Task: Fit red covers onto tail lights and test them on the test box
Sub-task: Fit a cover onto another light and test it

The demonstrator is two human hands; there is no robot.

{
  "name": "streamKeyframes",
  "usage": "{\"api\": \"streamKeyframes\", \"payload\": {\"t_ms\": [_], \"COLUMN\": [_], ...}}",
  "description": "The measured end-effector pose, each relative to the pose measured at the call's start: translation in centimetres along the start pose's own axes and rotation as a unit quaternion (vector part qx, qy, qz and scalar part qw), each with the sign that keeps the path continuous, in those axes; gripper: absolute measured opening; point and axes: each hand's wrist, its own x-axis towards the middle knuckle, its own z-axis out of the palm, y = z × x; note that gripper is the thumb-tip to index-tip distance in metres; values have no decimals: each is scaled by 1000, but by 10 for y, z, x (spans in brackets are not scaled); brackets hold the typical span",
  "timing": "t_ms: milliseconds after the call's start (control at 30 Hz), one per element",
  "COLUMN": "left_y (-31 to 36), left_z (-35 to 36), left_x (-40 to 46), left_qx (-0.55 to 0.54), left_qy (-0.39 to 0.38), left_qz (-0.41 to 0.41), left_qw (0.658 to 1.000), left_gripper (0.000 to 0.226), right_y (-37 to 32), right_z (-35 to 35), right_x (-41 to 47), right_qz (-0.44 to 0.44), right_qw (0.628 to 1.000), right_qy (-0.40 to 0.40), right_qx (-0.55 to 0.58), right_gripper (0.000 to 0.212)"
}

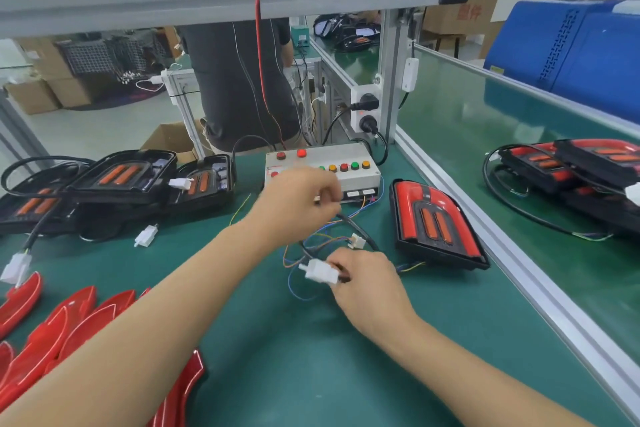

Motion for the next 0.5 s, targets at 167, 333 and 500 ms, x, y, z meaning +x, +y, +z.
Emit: {"api": "streamKeyframes", "payload": {"t_ms": [167, 333, 500], "left_y": [11, 9, -3], "left_z": [43, 53, 3], "left_x": [27, 29, 26], "left_qx": [156, 22, -490], "left_qy": [-295, -180, 94], "left_qz": [-31, -83, -236], "left_qw": [942, 980, 834], "left_gripper": [34, 22, 15], "right_y": [1, 5, 4], "right_z": [6, 8, 8], "right_x": [-8, -10, -7], "right_qz": [-20, -40, -60], "right_qw": [997, 992, 991], "right_qy": [-25, -49, -17], "right_qx": [-77, -110, -120], "right_gripper": [16, 17, 17]}}
